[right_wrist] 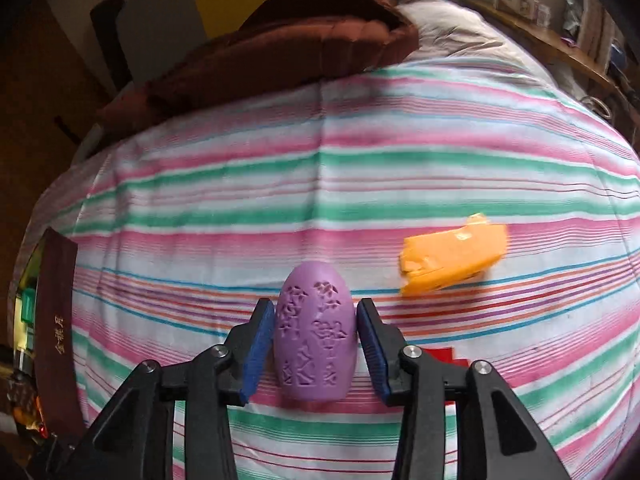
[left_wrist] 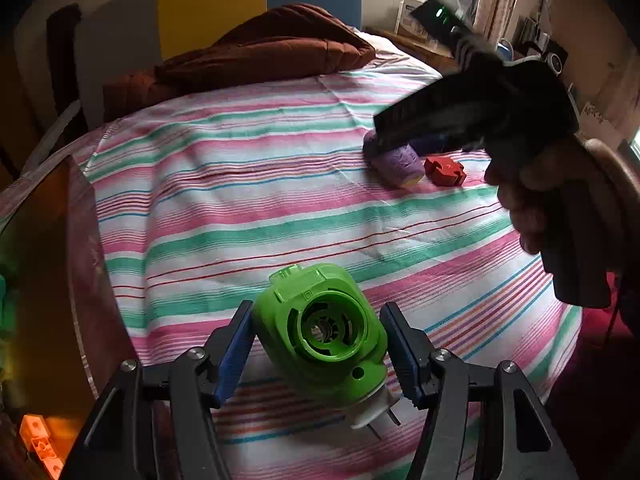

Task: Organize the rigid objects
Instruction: 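Grasp the purple massager with the right tool while the left tool holds the plug, then carry the green-and-white plug into the gold tray and open the left tool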

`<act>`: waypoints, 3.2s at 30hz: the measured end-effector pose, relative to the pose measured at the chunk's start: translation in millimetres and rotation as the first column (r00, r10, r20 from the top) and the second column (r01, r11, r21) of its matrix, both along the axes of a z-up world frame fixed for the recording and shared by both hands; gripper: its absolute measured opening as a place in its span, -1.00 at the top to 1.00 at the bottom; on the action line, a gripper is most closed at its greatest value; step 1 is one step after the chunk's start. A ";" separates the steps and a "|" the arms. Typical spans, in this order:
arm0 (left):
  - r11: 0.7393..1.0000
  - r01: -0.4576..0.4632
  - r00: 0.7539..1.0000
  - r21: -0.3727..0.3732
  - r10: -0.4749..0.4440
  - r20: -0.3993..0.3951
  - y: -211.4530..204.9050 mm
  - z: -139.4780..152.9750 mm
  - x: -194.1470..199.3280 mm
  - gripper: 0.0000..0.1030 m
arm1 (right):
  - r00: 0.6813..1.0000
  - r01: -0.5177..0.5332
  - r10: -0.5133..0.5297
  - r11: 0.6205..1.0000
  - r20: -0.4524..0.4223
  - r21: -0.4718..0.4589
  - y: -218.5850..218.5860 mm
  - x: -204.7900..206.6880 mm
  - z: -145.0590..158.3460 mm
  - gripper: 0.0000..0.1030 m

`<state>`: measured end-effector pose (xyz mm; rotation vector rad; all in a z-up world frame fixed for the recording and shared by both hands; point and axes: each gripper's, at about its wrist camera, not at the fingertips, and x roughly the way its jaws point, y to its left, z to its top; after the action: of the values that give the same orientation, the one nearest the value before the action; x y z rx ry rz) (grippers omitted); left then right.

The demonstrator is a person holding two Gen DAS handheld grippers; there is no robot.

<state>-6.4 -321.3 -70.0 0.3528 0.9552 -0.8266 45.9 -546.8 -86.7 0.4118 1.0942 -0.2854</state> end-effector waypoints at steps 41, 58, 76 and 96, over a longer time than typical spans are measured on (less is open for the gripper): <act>0.855 -0.512 0.825 -0.081 0.516 0.231 225.8 85.4 34.3 -0.23 | 0.946 -0.317 0.322 0.942 0.032 -0.113 60.3 -43.6 -8.8 0.18; 0.831 -0.552 0.829 -0.067 0.556 0.061 244.3 54.1 57.3 -0.23 | 0.941 -0.330 0.337 0.935 0.035 -0.128 60.3 -44.6 -8.3 0.19; 0.828 -0.560 0.822 -0.008 0.555 -0.128 240.0 33.8 192.3 -0.23 | 0.936 -0.343 0.351 0.926 0.022 -0.159 64.5 -42.7 -7.9 0.19; 0.788 -0.613 0.786 0.048 0.604 0.133 234.5 46.1 184.9 -0.58 | 0.934 -0.348 0.357 0.923 0.024 -0.163 65.3 -43.0 -8.5 0.19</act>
<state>178.4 -86.8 -23.8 0.1418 0.9251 -0.1630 2.9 -481.5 -95.2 0.0767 1.0633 -0.0384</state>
